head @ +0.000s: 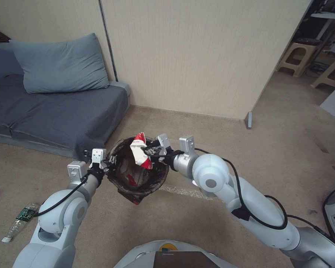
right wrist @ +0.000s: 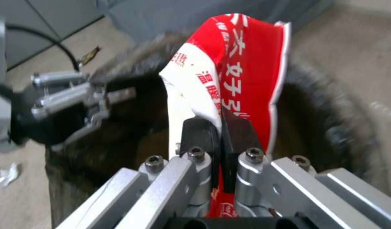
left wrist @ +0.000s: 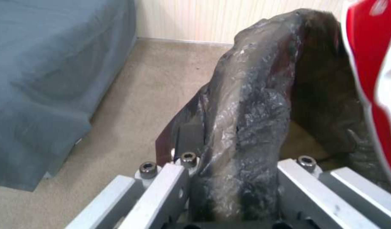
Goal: Pick up the trash bin, then pick up the garbage from the floor and place it into the trash bin.
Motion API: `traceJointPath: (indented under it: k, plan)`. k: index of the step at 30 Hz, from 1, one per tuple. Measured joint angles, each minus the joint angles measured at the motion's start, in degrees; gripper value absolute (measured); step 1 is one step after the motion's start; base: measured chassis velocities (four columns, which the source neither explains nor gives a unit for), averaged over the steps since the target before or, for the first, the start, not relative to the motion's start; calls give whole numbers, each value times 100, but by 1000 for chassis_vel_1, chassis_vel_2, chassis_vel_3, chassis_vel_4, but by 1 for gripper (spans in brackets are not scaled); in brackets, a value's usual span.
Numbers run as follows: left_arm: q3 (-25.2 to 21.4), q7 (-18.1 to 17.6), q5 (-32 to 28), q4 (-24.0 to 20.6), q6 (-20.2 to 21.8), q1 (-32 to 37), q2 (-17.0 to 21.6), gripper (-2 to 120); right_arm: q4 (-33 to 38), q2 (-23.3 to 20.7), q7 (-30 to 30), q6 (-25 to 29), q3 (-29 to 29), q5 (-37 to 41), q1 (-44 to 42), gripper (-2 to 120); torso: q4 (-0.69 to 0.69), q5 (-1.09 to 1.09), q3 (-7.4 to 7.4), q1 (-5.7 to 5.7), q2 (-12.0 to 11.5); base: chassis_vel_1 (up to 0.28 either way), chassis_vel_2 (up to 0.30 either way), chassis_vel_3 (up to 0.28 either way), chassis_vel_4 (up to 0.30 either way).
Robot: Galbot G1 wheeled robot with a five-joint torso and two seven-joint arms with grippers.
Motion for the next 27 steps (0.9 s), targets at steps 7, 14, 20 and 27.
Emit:
traceJointPath:
  k: [7, 14, 20, 27]
  plan:
    - [4, 1, -11, -29, -1, 3, -6, 5, -142, 133, 36, 0, -120, -34, -27, 5, 0, 0, 0, 0, 0, 0, 0, 0, 0]
    - [-7, -22, -20, -77, 2, 13, 17, 5, -253, 283, 36, 3, -22, -218, -62, 30, 1, 0, 0, 0, 0, 0, 0, 0, 0]
    - [-2, -41, -22, -85, 6, 15, 20, 5, -144, 331, 41, 36, 148, -216, -124, 51, 0, 1, 0, 0, 0, 0, 0, 0, 0]
    - [-11, -47, -23, -84, 9, 8, 30, 5, 379, 6, 37, 105, 772, 38, -116, 78, 1, 1, -1, 0, 0, 0, 0, 0, 0]
